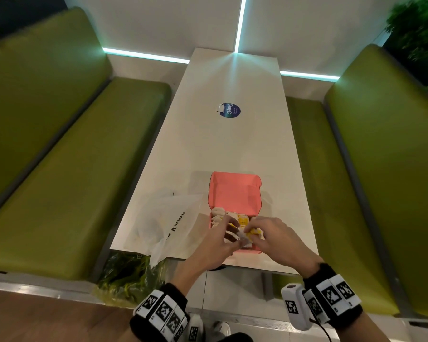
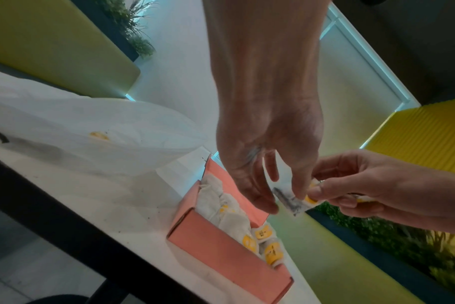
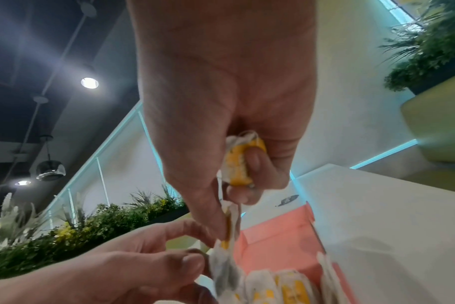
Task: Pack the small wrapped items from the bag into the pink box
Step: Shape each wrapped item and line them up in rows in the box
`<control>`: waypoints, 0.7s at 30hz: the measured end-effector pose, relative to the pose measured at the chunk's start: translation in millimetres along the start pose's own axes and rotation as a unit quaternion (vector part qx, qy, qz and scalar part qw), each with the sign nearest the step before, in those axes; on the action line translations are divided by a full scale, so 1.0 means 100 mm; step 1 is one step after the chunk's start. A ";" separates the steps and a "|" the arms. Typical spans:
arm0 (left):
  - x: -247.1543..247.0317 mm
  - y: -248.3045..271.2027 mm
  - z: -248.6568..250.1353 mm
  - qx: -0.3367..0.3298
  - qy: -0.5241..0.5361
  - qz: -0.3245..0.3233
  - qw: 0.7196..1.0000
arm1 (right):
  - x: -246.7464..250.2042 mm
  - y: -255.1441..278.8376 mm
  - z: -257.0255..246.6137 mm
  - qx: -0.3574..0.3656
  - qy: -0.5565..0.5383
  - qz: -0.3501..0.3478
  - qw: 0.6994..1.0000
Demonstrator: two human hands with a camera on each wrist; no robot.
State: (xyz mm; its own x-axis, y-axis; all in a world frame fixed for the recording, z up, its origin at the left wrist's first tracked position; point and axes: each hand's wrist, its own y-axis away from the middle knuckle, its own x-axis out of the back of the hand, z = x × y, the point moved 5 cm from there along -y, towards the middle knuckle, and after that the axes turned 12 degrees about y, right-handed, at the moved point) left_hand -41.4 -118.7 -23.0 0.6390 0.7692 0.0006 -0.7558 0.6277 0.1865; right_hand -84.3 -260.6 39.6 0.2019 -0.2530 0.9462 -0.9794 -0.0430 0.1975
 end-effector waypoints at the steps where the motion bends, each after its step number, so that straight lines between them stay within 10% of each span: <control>1: 0.00 0.01 -0.02 -0.005 -0.046 0.004 0.999 | -0.03 0.02 0.06 -0.017 0.006 -0.002 1.000; 10: -0.39 -0.03 -0.21 -0.066 -0.447 -0.108 0.886 | -0.21 -0.10 0.30 -0.093 0.058 -0.011 0.994; 21: -0.43 -0.01 -0.30 -0.018 -0.455 -0.118 0.882 | -0.50 -0.38 0.53 -0.174 0.062 0.039 0.982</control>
State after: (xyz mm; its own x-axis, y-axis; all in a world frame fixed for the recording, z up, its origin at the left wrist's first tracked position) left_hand -72.7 -148.5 -52.3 0.6160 0.2126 0.7586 -0.5804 0.7735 0.2545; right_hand -57.6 -297.2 -28.8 0.1478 -0.1215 0.9815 -0.9336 0.3105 0.1790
